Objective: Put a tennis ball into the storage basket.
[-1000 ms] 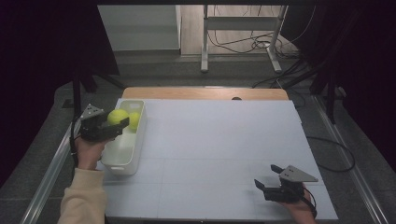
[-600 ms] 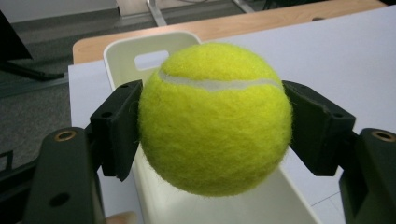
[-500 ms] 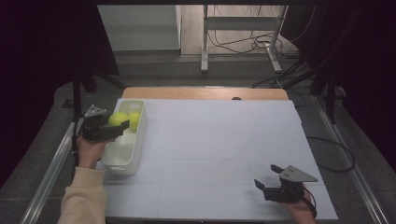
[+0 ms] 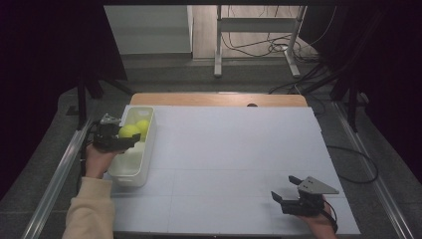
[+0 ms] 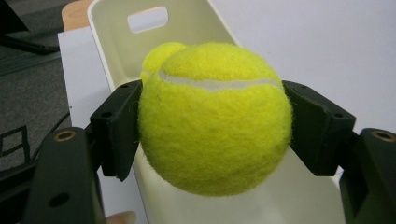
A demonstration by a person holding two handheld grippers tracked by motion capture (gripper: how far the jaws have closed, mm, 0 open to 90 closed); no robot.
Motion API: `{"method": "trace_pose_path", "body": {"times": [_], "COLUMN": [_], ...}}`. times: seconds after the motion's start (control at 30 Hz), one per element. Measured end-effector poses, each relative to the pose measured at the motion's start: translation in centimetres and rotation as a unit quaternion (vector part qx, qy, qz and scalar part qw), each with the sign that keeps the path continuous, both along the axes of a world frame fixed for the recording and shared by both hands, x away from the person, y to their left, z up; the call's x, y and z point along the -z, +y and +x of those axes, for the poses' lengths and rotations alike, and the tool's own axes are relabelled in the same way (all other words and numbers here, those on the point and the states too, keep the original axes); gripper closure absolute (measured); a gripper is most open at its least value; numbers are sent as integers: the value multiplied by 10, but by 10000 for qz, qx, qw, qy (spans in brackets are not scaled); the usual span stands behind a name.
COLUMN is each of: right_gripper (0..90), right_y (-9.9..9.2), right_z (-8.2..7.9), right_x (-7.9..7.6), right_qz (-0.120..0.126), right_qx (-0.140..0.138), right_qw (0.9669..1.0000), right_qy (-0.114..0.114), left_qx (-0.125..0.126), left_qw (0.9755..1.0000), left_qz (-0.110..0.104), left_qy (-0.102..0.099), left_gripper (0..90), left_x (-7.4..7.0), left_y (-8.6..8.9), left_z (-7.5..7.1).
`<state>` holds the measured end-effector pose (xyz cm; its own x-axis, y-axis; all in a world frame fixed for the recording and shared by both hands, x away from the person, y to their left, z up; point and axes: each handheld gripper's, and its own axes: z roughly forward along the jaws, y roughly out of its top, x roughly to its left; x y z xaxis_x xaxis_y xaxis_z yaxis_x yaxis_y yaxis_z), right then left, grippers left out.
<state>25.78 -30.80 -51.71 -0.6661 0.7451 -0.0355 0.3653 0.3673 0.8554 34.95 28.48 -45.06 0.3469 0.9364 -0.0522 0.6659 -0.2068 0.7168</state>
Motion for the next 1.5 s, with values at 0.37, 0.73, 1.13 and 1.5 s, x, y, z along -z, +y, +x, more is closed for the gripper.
{"method": "trace_pose_path", "body": {"times": [0.37,0.73,1.13,1.5], "right_gripper": [143,143,144,144], "right_y": [-1,-1,-1,-2], "right_z": [0,0,-1,-1], "right_x": [0,0,-1,-1], "right_qz": [-12,10,18,22], "right_qx": [6,13,52,85], "right_qw": [10000,10000,10000,9999], "right_qy": [-14,-14,-30,-67], "left_qx": [46,61,66,281], "left_qw": [10000,10000,9994,9948], "left_qz": [40,32,-216,-764], "left_qy": [77,66,-258,-614], "left_gripper": [264,258,114,101], "left_x": [0,0,-10,-19], "left_y": [0,1,2,5], "left_z": [1,1,-5,-15]}}
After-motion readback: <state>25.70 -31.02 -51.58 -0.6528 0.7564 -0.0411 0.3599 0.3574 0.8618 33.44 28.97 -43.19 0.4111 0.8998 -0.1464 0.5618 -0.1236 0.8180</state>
